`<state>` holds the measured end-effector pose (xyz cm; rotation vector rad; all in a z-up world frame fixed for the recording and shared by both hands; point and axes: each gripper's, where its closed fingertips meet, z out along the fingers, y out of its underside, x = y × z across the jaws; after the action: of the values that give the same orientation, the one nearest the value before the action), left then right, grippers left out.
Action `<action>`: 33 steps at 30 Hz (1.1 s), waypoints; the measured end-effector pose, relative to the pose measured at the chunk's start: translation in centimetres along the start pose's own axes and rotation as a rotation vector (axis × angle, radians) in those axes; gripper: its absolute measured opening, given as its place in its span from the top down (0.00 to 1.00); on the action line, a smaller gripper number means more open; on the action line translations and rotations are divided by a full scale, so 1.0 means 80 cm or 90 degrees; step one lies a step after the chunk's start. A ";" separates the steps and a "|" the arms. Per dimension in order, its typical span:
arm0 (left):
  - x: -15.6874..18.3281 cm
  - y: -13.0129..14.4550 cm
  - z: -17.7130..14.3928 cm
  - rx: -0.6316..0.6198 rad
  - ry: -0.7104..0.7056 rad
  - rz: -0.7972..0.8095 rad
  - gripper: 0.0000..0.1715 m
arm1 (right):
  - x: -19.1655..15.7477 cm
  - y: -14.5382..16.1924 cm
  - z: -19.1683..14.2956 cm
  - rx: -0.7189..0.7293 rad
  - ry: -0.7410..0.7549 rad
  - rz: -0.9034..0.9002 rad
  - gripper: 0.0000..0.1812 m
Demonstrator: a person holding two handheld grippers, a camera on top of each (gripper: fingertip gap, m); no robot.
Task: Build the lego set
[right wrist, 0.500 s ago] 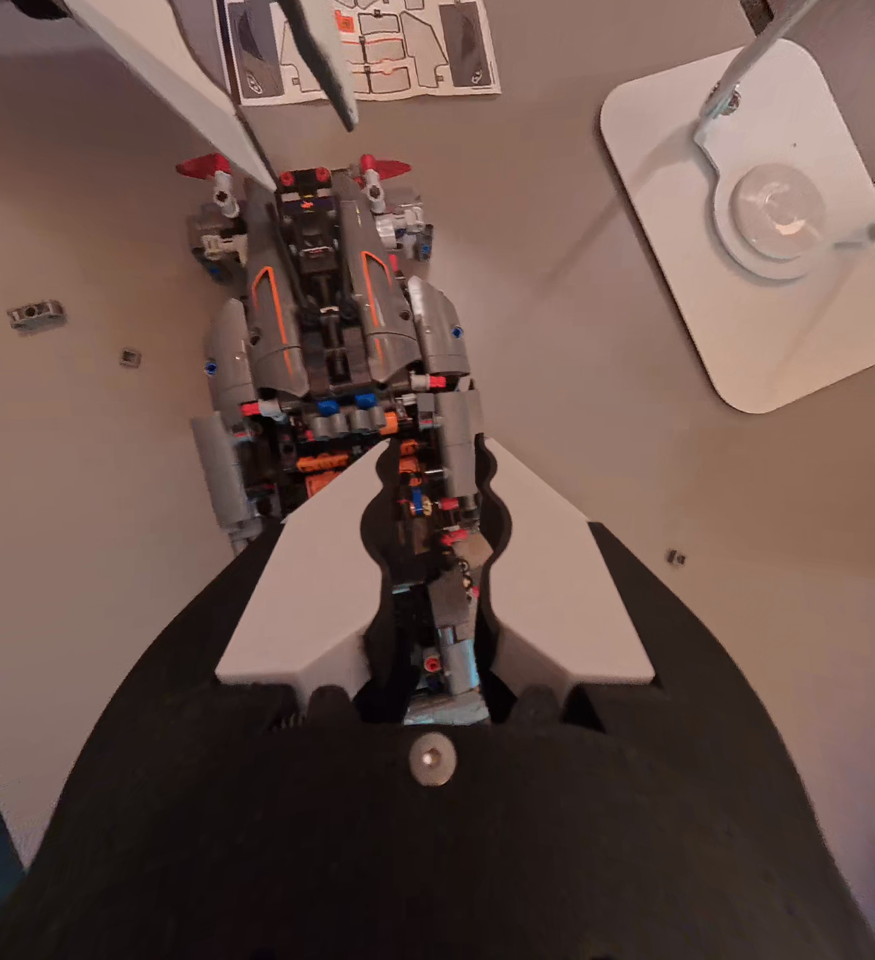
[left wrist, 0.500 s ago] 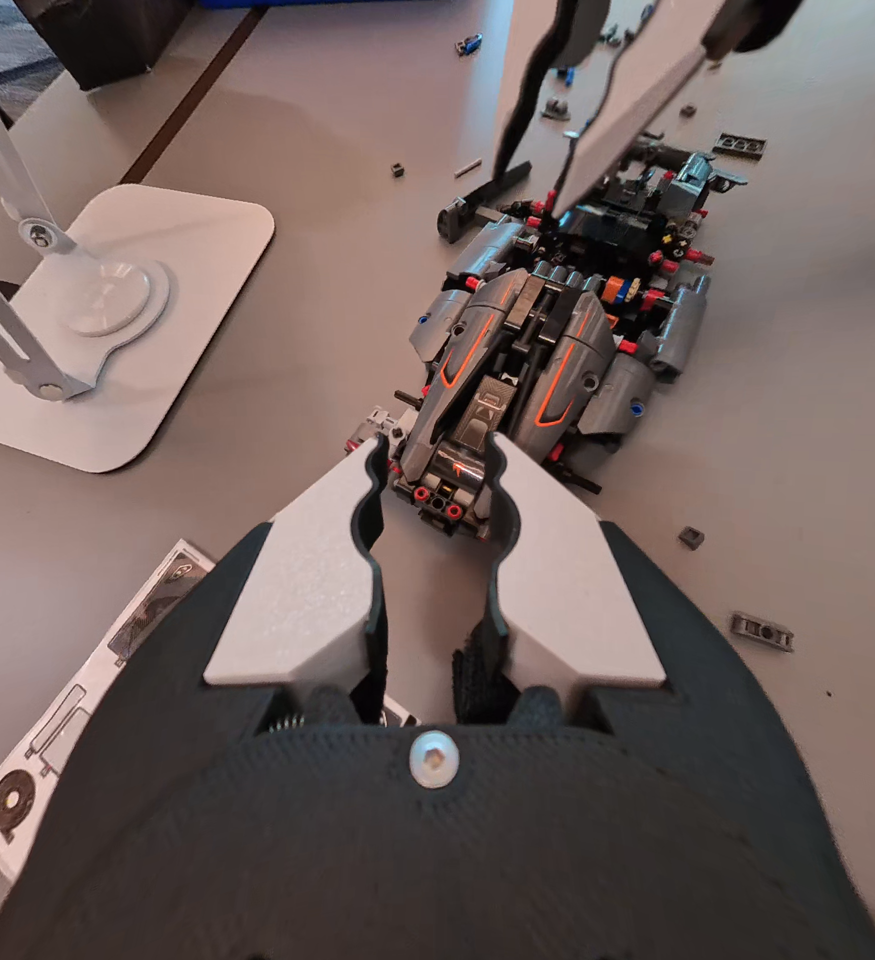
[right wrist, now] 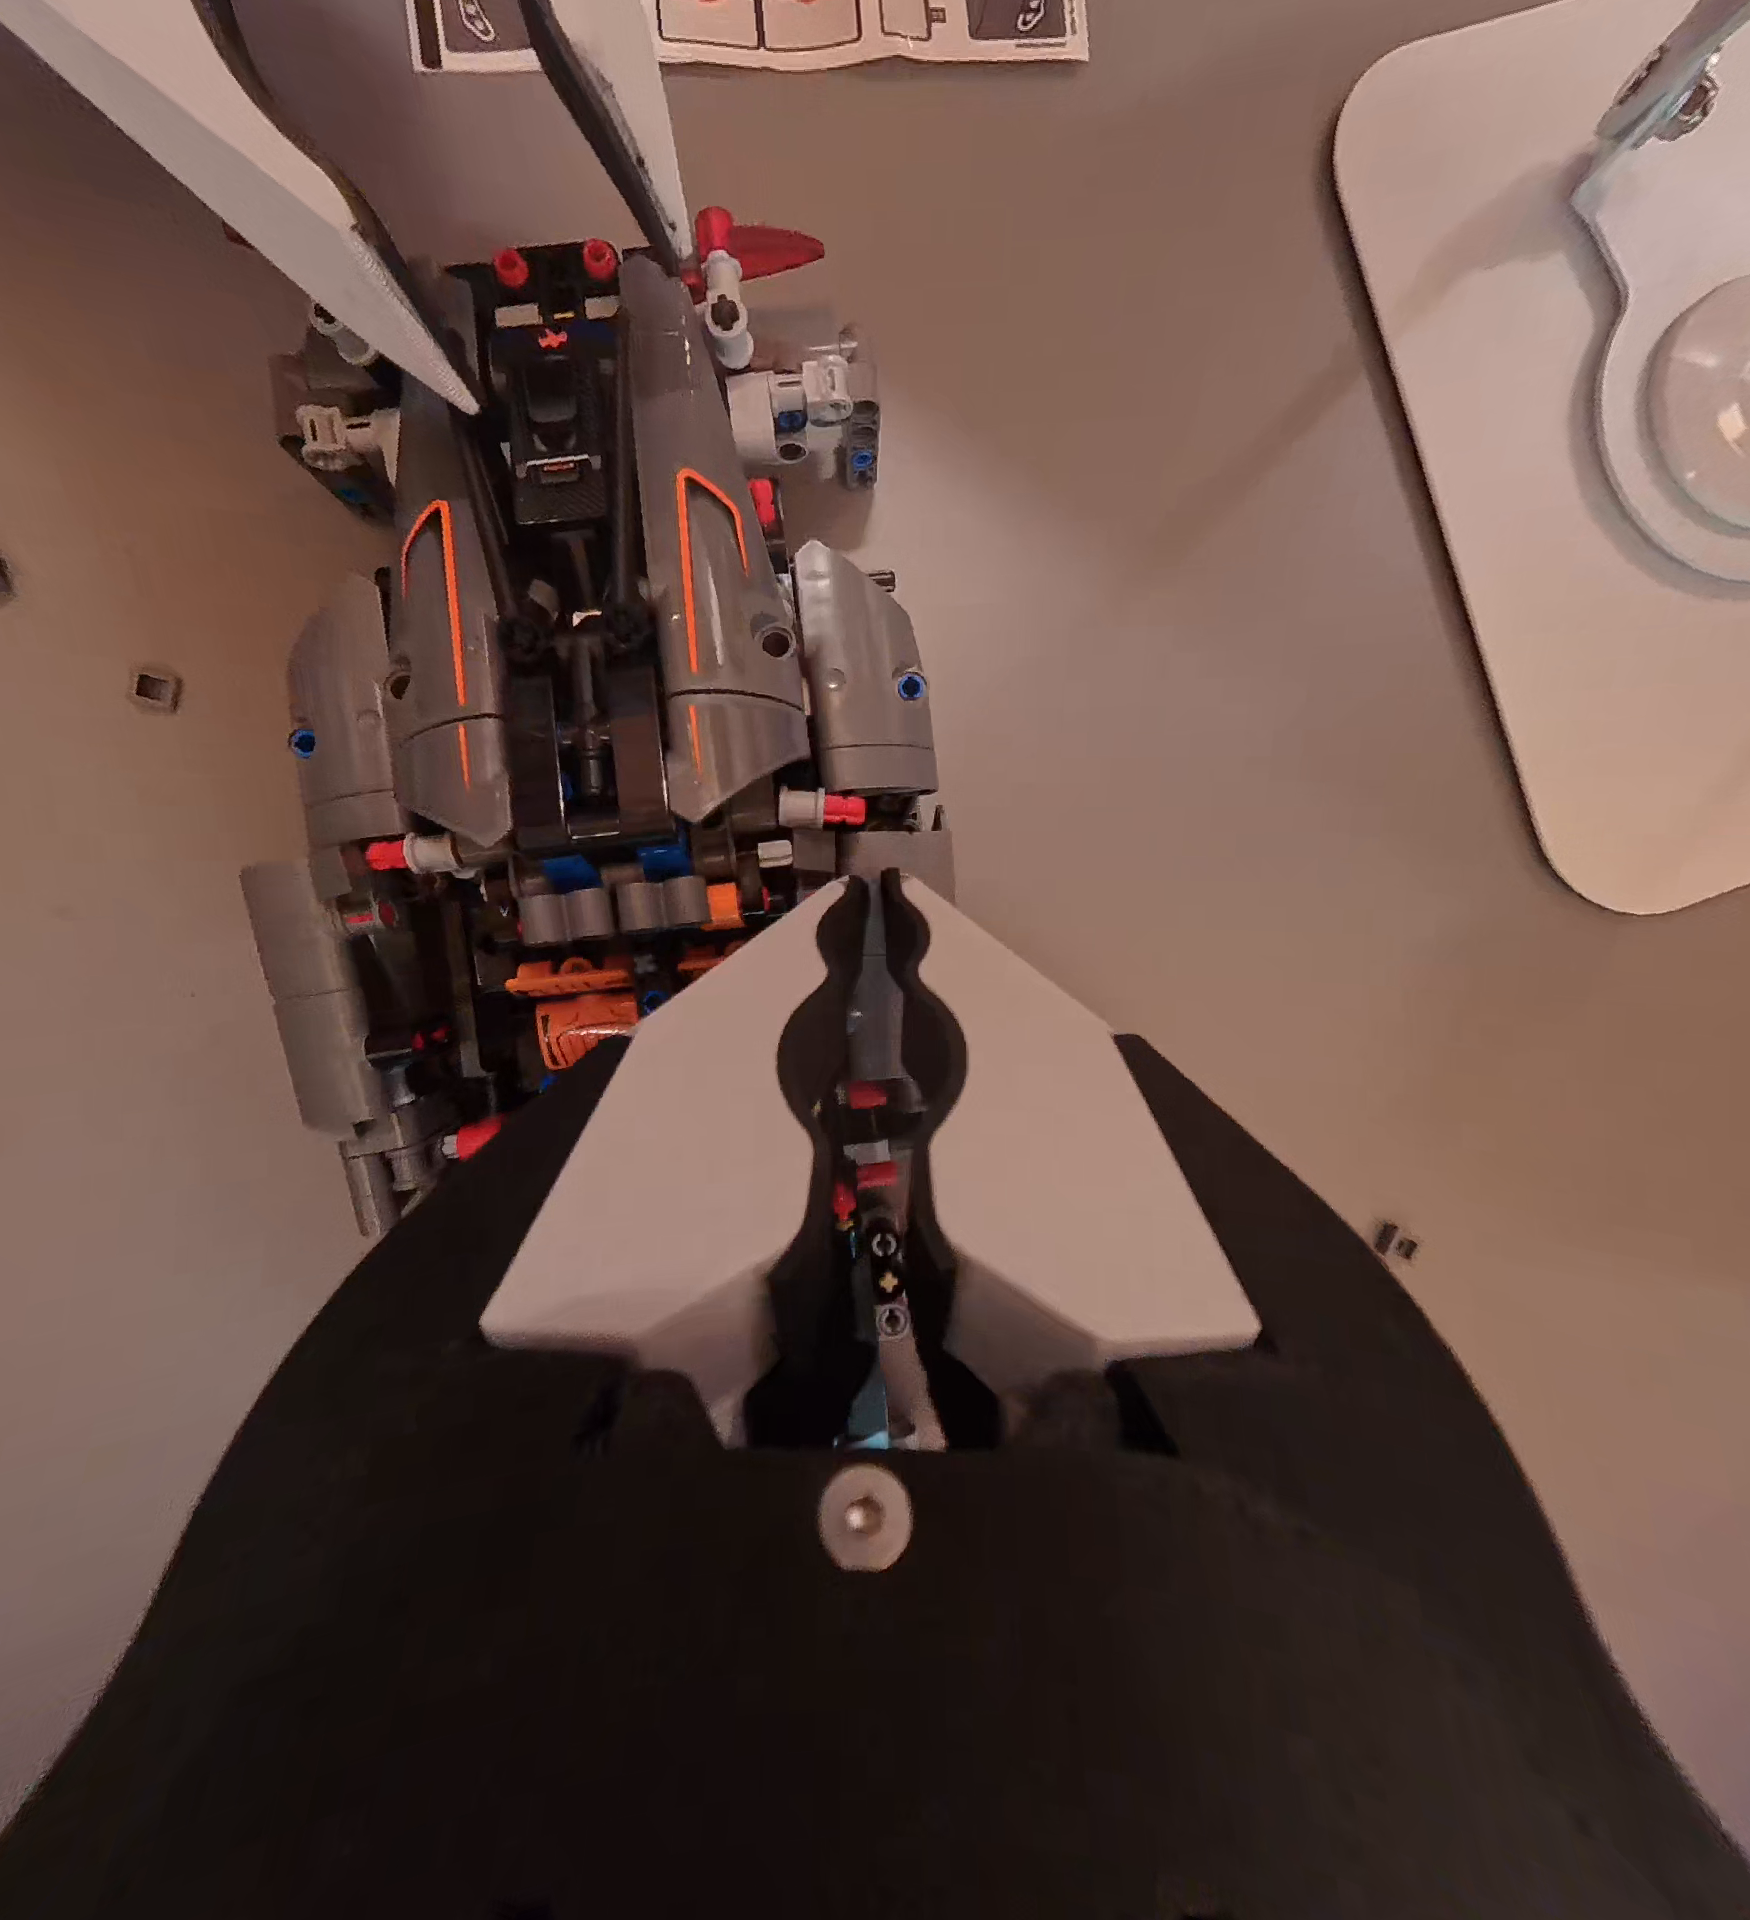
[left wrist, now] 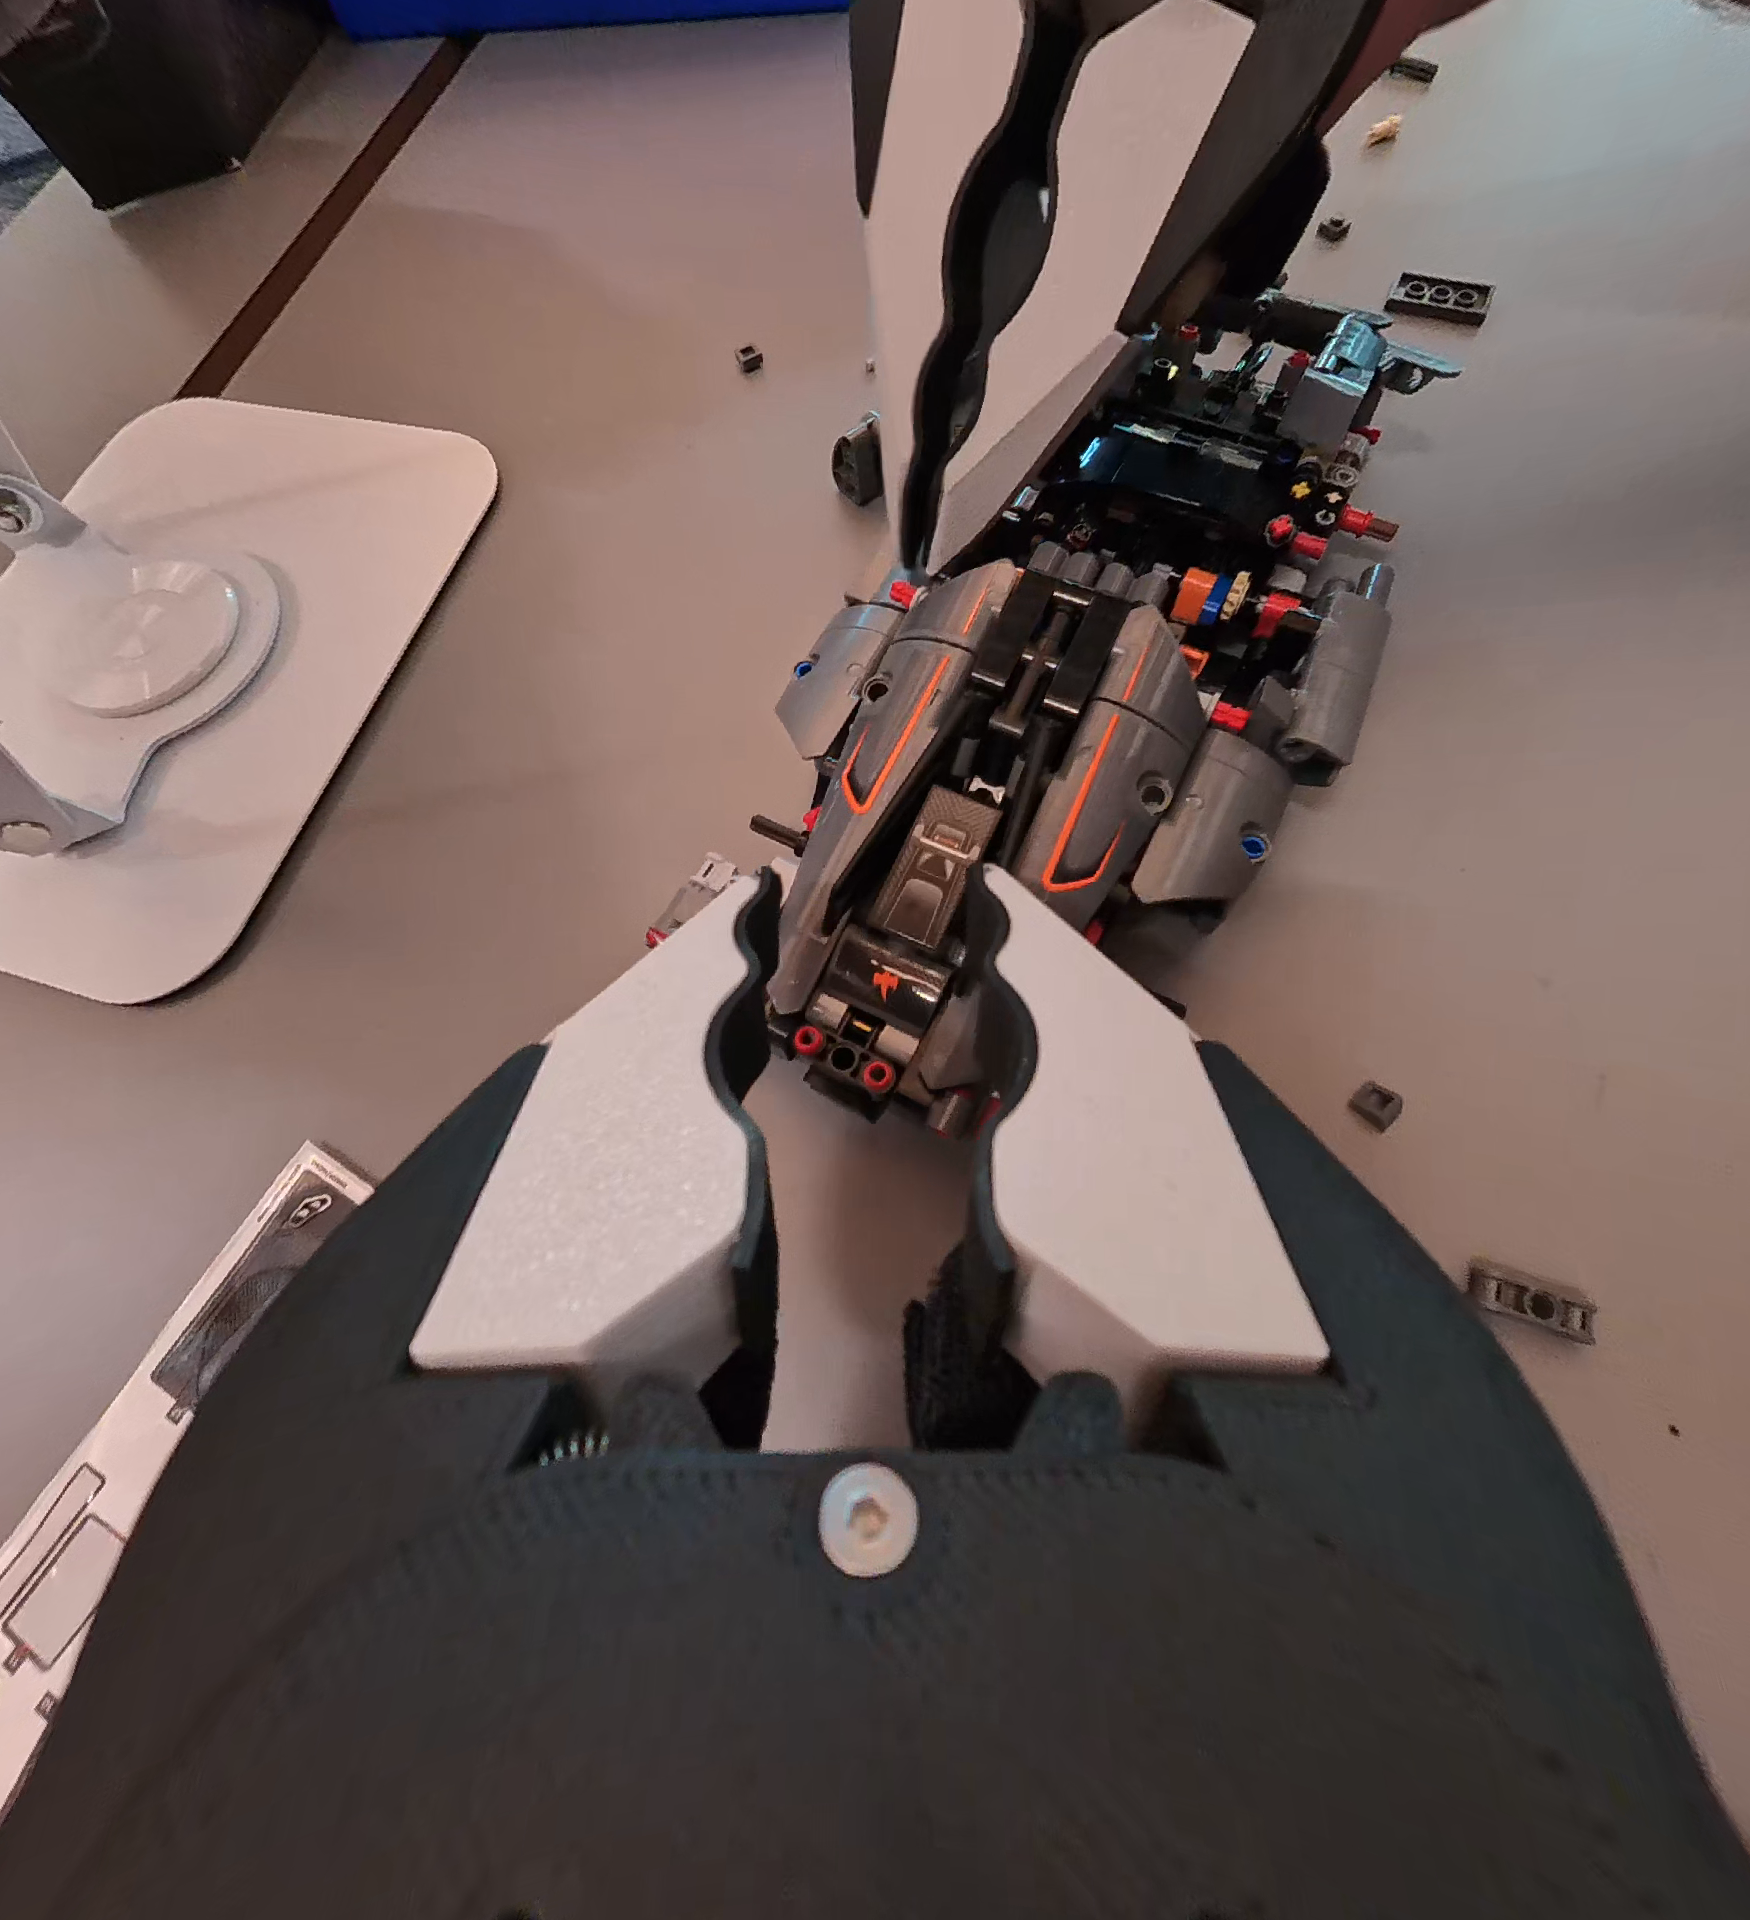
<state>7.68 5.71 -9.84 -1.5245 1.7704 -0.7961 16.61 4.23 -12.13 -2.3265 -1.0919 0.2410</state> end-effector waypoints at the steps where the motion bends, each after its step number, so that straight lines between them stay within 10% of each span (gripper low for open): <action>1: 0.000 0.000 0.001 -0.001 -0.001 0.001 0.81 | 0.001 -0.001 -0.002 -0.001 0.002 0.002 0.99; 25: 0.002 -0.002 0.005 0.004 0.007 0.004 0.81 | 0.010 0.004 -0.016 -0.018 -0.027 0.026 1.00; 33: 0.004 -0.004 0.007 0.008 0.012 0.002 0.82 | 0.006 0.015 -0.007 -0.041 -0.068 0.051 0.84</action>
<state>8.26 5.33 -9.97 -1.5101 1.7777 -0.8218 17.93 3.71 -12.28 -2.4417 -1.0730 0.3691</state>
